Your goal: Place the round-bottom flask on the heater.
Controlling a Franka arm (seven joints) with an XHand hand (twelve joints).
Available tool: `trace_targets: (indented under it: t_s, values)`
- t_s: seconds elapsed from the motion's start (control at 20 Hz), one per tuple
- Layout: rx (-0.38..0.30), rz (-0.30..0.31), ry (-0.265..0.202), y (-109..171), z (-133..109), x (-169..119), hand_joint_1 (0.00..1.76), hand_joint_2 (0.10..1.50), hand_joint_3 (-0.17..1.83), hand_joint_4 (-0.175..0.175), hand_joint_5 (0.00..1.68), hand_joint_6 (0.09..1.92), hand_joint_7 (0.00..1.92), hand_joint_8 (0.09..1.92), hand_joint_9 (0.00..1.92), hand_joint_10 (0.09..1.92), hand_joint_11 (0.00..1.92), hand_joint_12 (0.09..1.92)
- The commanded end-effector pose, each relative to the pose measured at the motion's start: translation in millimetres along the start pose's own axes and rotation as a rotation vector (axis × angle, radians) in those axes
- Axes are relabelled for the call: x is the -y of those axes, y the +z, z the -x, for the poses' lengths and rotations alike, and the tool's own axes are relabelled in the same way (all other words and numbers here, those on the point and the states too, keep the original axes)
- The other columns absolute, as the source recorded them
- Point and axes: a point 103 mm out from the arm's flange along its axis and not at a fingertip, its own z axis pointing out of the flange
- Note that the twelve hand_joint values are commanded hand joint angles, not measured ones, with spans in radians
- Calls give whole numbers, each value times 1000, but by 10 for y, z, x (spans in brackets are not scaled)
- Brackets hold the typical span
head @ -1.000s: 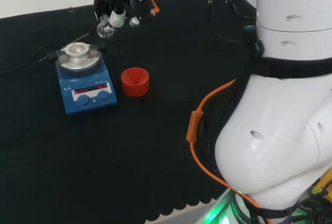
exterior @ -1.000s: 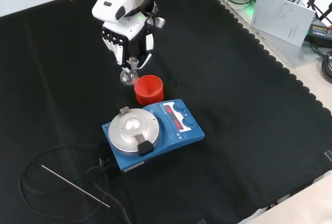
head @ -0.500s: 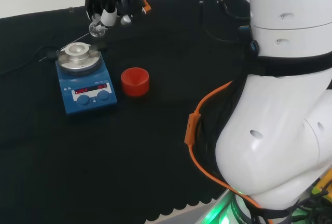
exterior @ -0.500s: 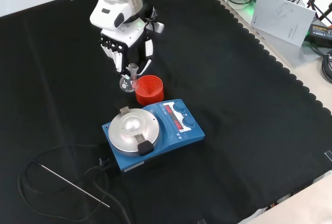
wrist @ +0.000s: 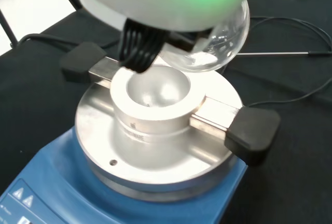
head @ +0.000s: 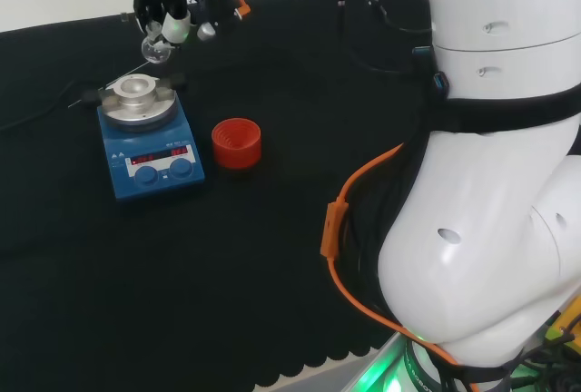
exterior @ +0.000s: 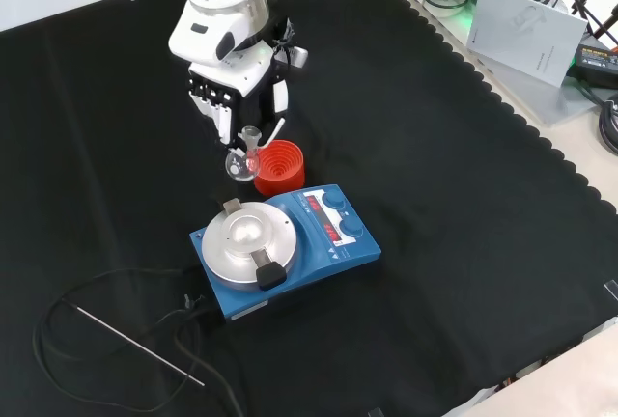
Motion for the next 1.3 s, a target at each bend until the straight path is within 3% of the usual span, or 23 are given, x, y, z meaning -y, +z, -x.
trace_targets:
  t_s: [0.05,0.8,1.3]
  values:
    - [-10,-6,-21,39,-151,-106,1326,499,922,-175,1199,746,1461,641,1696,343,1692,910]
    - [-16,-26,-69,110,-335,-466,1327,491,934,-175,1205,743,1464,641,1702,337,1699,910]
    - [-24,-48,-87,222,-373,-515,1327,487,941,-175,1208,743,1467,641,1703,334,1700,910]
